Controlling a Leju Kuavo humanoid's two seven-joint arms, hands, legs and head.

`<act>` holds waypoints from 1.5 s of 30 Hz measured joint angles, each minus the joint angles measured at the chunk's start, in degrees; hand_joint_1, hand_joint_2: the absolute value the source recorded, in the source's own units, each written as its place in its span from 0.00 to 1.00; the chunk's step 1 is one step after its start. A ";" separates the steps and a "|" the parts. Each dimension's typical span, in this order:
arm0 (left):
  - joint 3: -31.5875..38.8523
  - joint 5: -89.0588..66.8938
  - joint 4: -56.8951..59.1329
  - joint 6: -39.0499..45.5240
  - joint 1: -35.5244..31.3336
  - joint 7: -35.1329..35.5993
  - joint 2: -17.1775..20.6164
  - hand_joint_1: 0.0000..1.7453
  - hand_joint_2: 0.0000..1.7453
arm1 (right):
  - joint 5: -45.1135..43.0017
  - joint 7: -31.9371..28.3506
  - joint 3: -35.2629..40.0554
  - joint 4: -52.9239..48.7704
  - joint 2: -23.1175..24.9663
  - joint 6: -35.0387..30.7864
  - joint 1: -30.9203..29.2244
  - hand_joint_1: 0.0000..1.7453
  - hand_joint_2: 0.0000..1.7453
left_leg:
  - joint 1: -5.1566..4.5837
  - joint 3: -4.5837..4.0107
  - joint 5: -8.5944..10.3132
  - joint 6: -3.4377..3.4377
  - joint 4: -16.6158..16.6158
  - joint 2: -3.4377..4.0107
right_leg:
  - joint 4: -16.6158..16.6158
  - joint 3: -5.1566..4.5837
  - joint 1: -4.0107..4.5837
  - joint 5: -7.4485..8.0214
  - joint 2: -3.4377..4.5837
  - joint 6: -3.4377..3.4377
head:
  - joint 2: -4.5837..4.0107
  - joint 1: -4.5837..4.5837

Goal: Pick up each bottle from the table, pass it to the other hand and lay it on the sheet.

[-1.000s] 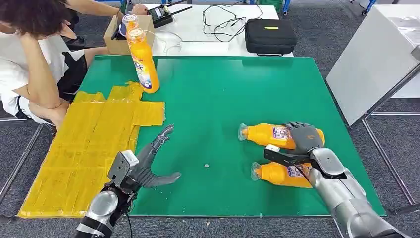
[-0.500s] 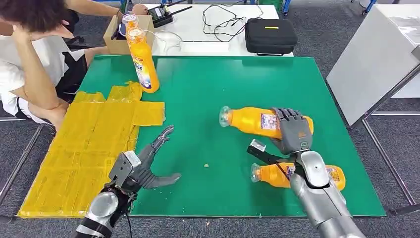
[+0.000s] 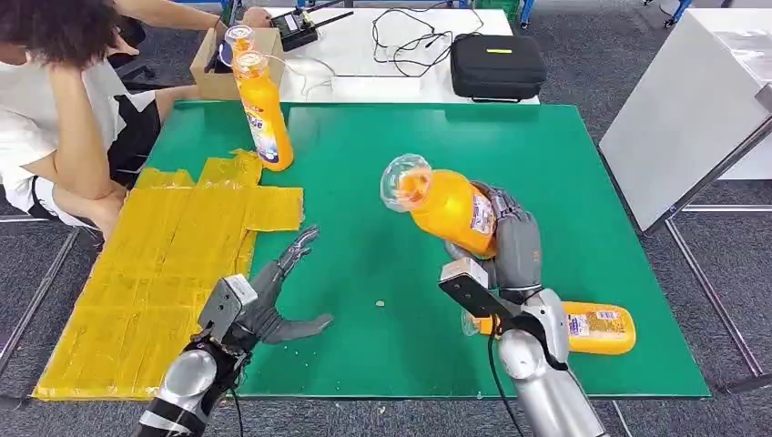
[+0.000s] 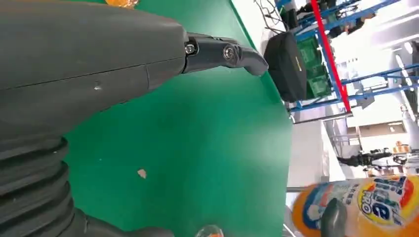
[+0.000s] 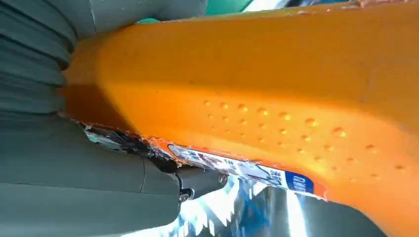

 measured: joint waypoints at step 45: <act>-3.10 3.69 -2.73 -0.04 -0.90 0.17 -0.59 0.00 1.00 | -3.53 -0.97 12.48 7.12 5.14 9.43 0.95 1.00 1.00 | 0.01 0.00 0.00 -0.01 0.00 0.01 | 0.00 -0.02 0.00 -0.01 0.00 -0.01 | 0.00 0.00</act>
